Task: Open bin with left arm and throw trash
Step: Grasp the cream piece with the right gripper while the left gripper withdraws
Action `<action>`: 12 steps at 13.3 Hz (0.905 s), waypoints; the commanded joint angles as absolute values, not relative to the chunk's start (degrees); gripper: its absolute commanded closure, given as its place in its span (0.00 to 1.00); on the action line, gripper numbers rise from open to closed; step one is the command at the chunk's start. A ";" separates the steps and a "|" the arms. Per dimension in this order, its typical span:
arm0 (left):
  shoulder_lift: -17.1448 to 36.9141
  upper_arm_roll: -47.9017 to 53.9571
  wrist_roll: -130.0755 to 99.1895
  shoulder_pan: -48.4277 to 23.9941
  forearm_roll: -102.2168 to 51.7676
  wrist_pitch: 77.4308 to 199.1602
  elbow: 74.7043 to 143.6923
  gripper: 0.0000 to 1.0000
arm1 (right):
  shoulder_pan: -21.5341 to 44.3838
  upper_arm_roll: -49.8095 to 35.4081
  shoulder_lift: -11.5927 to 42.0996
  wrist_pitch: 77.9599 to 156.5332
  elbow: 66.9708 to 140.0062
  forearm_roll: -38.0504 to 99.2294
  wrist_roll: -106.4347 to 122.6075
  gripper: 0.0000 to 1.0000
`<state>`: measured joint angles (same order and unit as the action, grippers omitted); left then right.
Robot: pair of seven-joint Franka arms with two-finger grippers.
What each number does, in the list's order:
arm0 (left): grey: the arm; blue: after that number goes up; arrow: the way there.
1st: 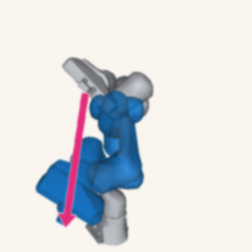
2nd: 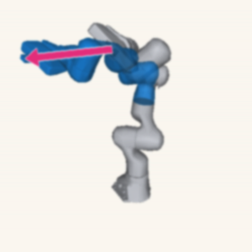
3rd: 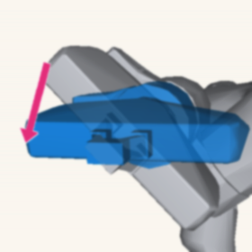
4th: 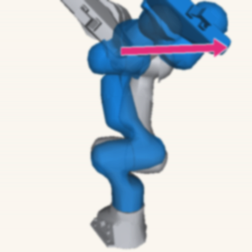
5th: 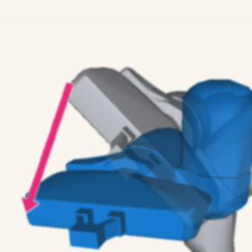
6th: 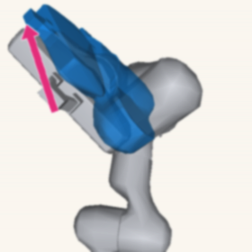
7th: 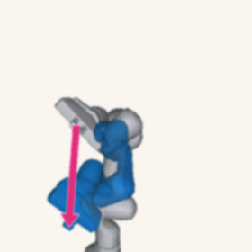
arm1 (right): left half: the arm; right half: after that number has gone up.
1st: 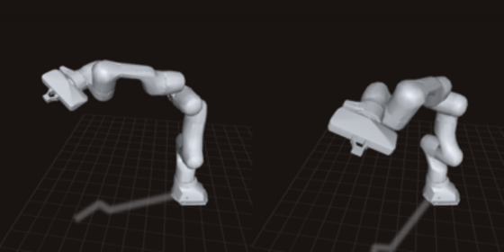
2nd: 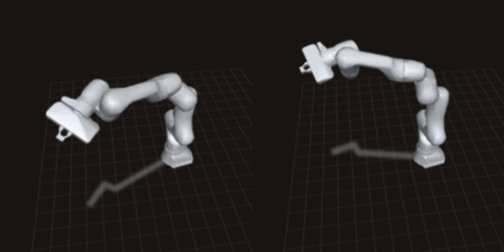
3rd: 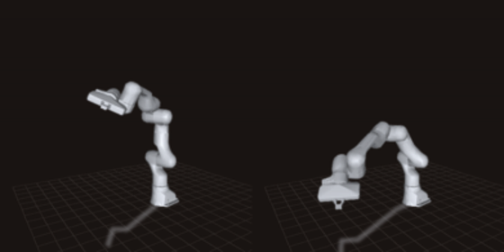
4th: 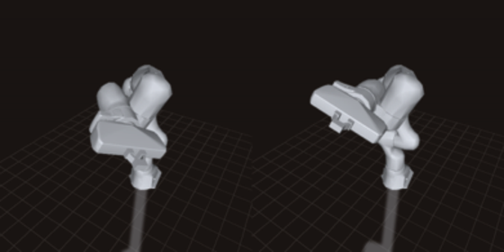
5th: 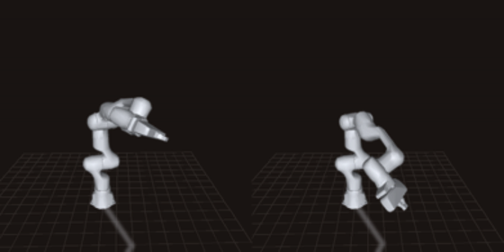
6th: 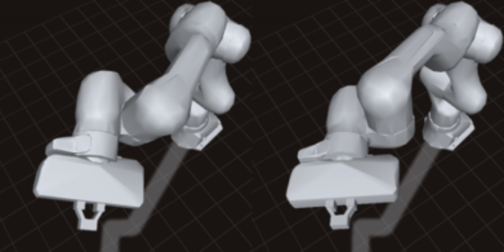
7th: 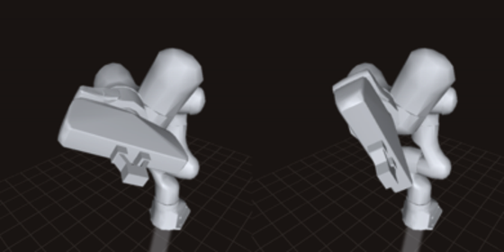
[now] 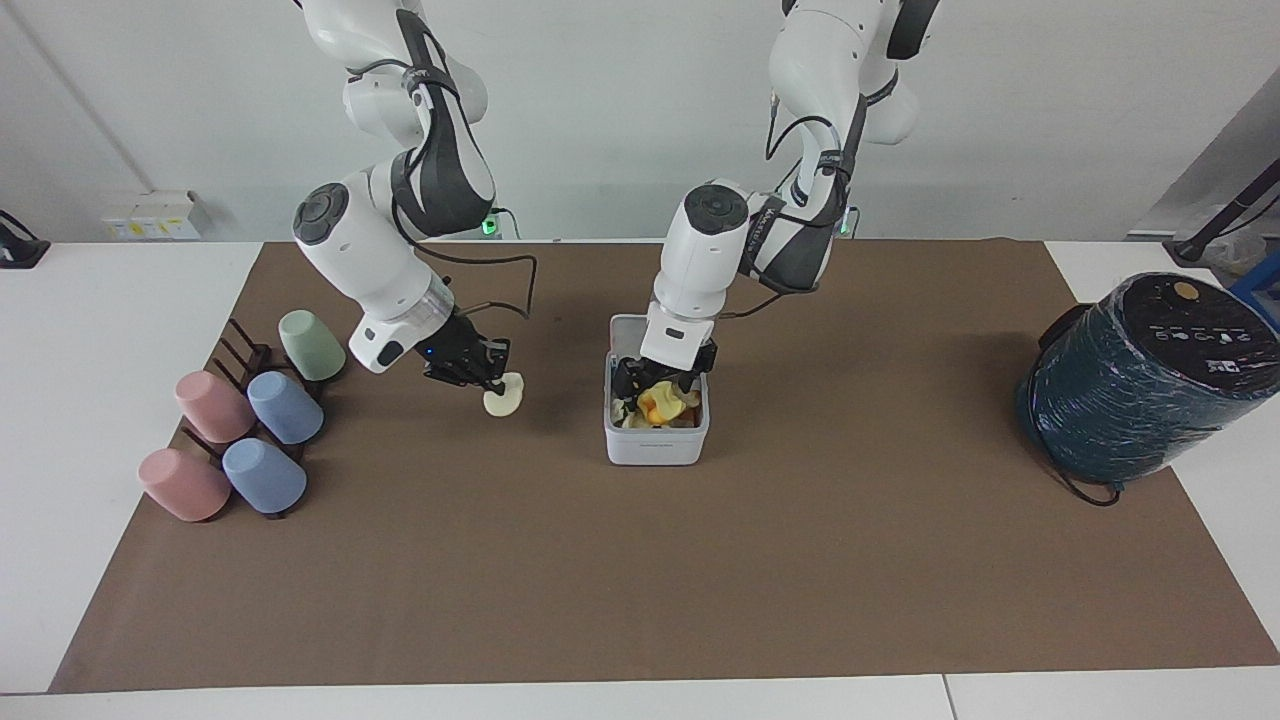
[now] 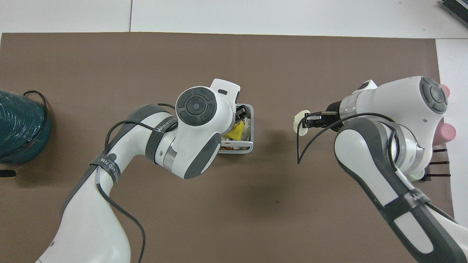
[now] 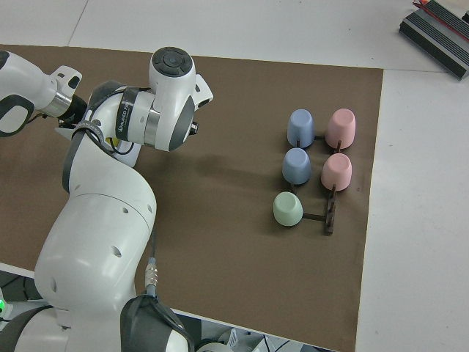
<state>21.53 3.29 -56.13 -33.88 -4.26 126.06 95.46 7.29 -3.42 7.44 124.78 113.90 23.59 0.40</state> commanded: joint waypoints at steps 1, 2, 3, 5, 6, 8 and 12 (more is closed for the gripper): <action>20.83 2.90 -56.07 -33.84 -4.31 120.34 92.20 0.00 | 7.12 -3.52 7.21 124.19 113.91 24.35 -0.26 1.00; 20.74 2.73 -56.07 -33.84 -4.31 119.10 91.24 0.00 | 7.03 -3.60 7.21 124.19 113.82 24.35 -0.26 1.00; 20.74 2.64 -56.07 -33.75 -4.31 117.35 89.75 0.00 | 7.03 -3.60 7.21 124.19 113.82 24.35 -0.26 1.00; 20.74 2.64 -55.99 -31.65 -4.31 111.30 85.71 0.00 | 7.12 -3.60 7.12 123.93 113.38 24.26 -1.05 1.00; 20.83 2.64 -55.73 -30.60 -4.39 108.05 83.17 0.00 | 7.21 -3.60 6.68 123.06 112.42 24.26 -1.92 1.00; 20.83 3.07 -53.80 -26.66 -4.40 102.86 79.12 0.00 | 7.38 -3.95 7.03 118.94 107.61 24.26 -6.74 1.00; 20.57 2.55 -38.71 -18.13 -4.22 91.69 74.19 0.00 | 13.96 -4.13 10.10 123.54 100.38 24.26 -21.76 1.00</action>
